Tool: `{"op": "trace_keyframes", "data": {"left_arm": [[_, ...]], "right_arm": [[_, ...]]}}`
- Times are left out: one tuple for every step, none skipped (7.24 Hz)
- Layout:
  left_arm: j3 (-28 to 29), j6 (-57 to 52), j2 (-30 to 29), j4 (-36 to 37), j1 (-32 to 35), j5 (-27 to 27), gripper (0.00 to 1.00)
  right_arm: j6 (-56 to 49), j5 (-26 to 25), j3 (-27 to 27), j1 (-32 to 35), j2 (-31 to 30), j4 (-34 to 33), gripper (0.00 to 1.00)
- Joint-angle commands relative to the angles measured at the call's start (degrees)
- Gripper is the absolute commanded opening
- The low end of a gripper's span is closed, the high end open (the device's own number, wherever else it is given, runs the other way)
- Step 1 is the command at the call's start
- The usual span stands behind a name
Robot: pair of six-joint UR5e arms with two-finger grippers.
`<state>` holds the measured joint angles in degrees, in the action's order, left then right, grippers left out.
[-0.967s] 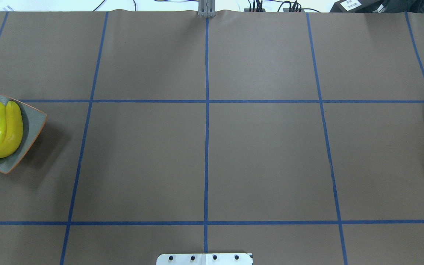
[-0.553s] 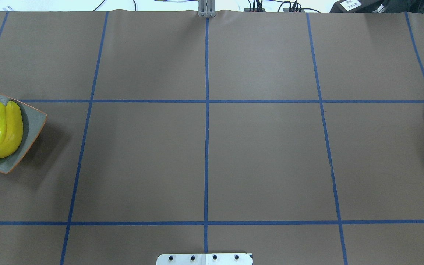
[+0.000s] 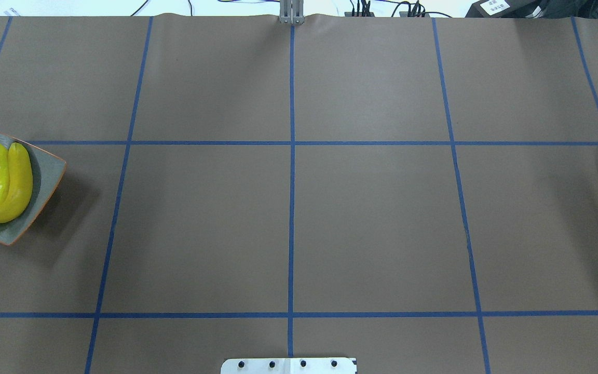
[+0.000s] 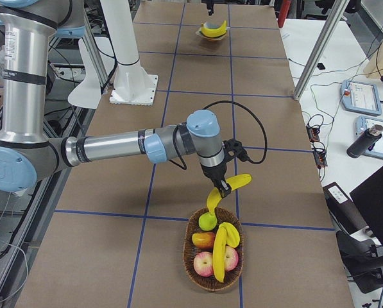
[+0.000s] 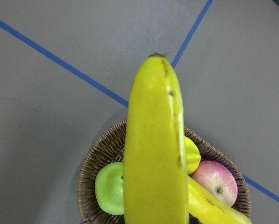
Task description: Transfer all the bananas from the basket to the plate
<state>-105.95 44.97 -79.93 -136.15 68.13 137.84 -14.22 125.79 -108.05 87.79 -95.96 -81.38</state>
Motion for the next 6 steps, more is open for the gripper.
{"op": "trace_keyframes", "data": {"left_arm": [[-0.66,0.56,-1.01,-0.95,-0.28,-0.12,1.00],[-0.92,2.30,-2.49,-2.35,-0.28,-0.12,1.00],[-1.01,8.58,-5.38,-5.23,-0.54,-0.03,1.00],[-1.01,13.86,-8.28,-9.09,-0.63,0.06,1.00],[-1.01,18.61,-11.35,-11.91,-0.63,0.06,1.00],[-0.49,23.01,-17.30,-12.38,-1.94,-0.03,1.00]], "right_arm": [[9.25,5.50,-0.05,-1.73,7.33,-1.23,0.00],[14.26,7.09,-0.05,-4.44,10.32,-1.15,0.00],[22.31,8.41,-0.40,-7.17,13.83,-0.97,0.00],[29.18,8.77,-0.66,-9.89,16.65,-0.62,0.00],[33.78,8.60,-0.93,-13.40,20.25,-0.53,0.00],[39.39,8.43,-0.93,-17.44,24.98,-0.44,0.00]]}}
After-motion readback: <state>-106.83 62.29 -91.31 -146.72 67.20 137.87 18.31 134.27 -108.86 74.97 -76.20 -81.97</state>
